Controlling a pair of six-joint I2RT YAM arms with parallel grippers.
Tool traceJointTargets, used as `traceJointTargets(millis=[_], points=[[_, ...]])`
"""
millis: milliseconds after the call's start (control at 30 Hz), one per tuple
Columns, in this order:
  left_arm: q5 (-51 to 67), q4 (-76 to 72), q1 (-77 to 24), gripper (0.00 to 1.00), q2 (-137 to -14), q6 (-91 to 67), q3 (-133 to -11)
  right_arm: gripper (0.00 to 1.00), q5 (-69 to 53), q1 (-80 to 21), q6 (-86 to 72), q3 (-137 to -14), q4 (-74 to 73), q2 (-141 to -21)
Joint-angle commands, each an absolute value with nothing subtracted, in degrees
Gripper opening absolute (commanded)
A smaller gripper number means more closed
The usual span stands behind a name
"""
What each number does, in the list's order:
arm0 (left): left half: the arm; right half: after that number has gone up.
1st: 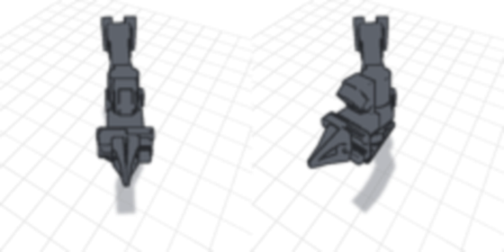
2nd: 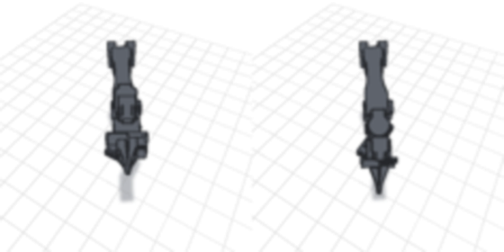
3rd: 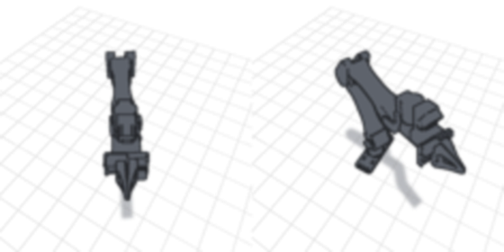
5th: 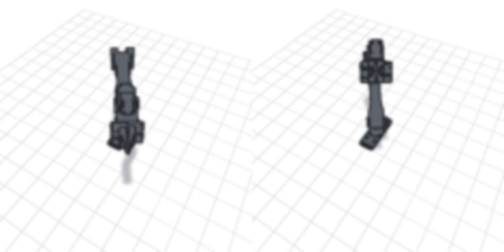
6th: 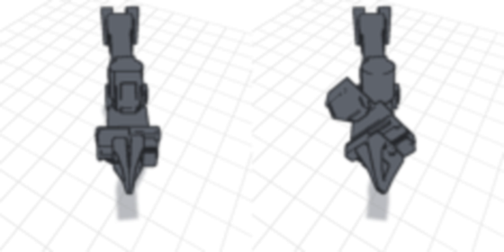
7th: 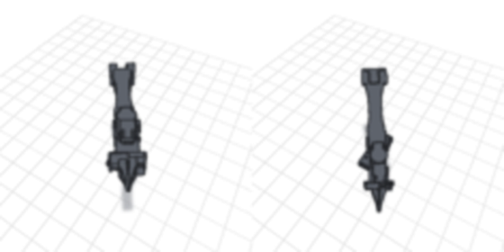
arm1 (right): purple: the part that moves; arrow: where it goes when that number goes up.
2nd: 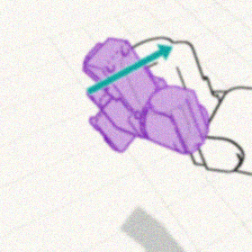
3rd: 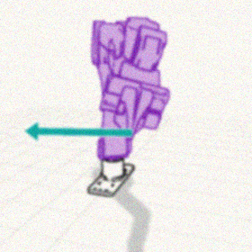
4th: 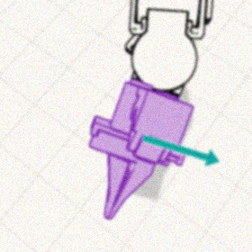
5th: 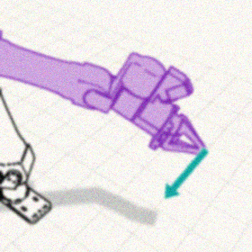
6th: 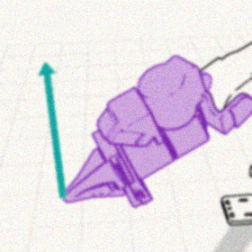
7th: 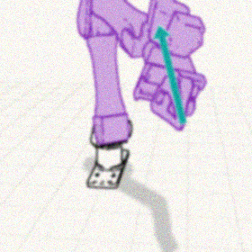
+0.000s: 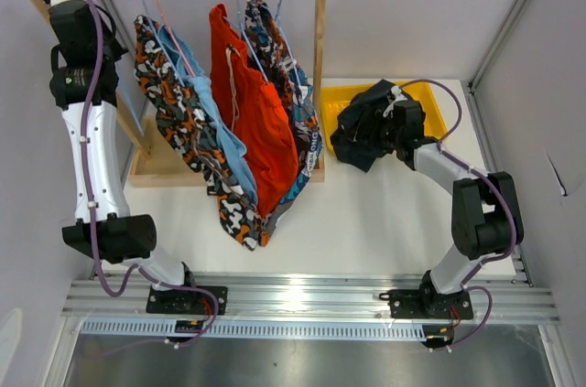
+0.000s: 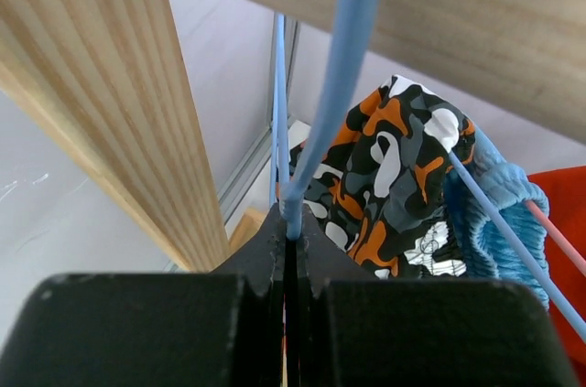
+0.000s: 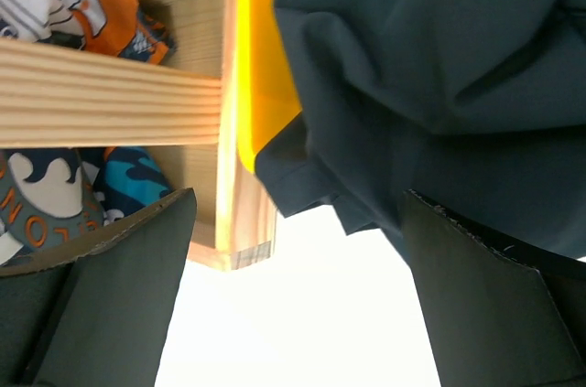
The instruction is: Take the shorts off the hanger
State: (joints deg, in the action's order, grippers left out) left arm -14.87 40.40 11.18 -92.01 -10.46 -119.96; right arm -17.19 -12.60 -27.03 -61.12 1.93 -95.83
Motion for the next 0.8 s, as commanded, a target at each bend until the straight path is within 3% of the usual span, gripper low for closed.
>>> traceJointTargets(millis=[0, 67, 233, 533, 767], points=[[-14.68, 45.26, 12.3, 0.16, -90.53, -12.57, -117.25, 0.99, -16.7, -13.53, -26.19, -60.65, 2.11, -92.64], [-15.29, 45.53, 12.3, 0.45, -88.96, -13.09, -116.55, 1.0, -16.35, -13.88, -25.93, -60.21, 1.76, -91.5], [-15.47, 44.74, 12.3, 0.67, -83.51, -13.62, -112.42, 0.99, -14.94, -14.15, -25.23, -59.68, 0.26, -89.12], [-14.95, 44.47, 12.22, 0.76, -71.9, -14.24, -107.31, 0.99, -13.71, -14.24, -23.56, -58.36, -5.27, -82.37], [-3.8, 45.46, 11.87, 0.68, -68.12, -16.96, -108.29, 0.99, -12.83, -14.59, -23.03, -56.6, -7.91, -77.0]])
